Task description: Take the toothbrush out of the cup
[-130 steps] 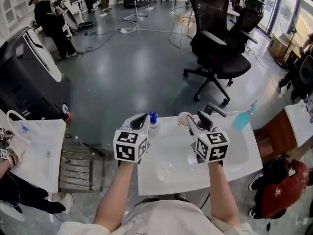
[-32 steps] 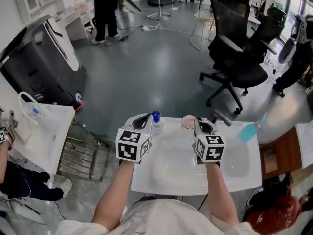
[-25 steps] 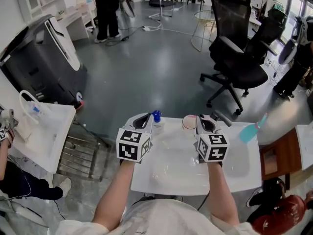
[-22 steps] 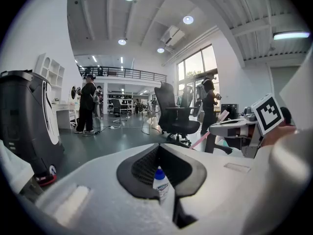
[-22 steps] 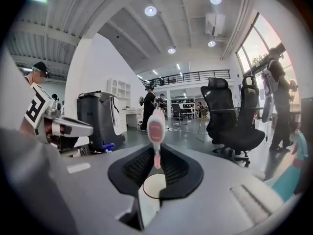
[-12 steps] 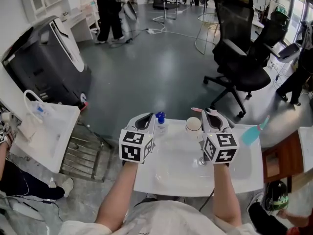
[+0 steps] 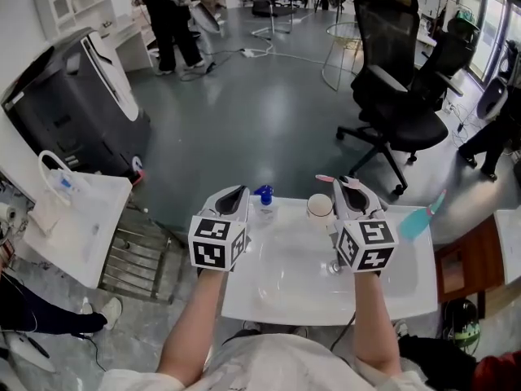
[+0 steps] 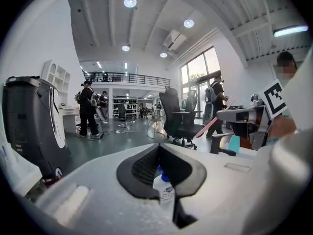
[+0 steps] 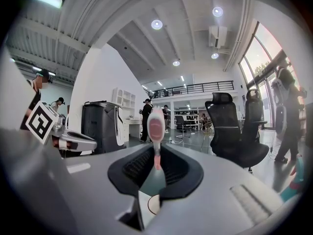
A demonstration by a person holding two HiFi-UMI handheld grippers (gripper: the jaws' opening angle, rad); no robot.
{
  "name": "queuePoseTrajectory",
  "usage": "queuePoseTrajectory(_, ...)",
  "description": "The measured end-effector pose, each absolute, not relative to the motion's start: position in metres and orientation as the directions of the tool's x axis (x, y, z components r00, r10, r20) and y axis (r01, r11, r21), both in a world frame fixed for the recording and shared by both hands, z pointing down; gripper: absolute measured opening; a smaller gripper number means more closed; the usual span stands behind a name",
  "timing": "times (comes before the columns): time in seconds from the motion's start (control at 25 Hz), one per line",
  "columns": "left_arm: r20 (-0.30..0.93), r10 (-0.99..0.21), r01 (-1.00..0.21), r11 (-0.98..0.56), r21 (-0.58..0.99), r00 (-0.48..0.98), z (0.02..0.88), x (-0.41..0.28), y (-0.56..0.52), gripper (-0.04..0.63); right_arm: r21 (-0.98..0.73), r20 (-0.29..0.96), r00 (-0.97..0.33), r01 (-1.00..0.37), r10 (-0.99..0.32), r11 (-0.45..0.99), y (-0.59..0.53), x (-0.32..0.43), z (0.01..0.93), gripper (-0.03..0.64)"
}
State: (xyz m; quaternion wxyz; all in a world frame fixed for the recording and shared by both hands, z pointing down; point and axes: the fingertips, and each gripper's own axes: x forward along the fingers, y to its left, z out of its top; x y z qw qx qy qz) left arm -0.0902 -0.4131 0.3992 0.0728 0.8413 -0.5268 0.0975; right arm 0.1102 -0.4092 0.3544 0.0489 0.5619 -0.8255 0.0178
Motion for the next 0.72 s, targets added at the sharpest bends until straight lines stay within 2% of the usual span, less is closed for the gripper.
queuePoseTrajectory(0.72, 0.241, -0.873, -0.902, -0.431, 0.029, 0.425, 0.3994, -0.0929, -0.4103, 0.003, 0.024, 0.106, -0.360, -0.931, -0.927, 0.364, -0.4065, 0.1106, 0.3559, 0.038)
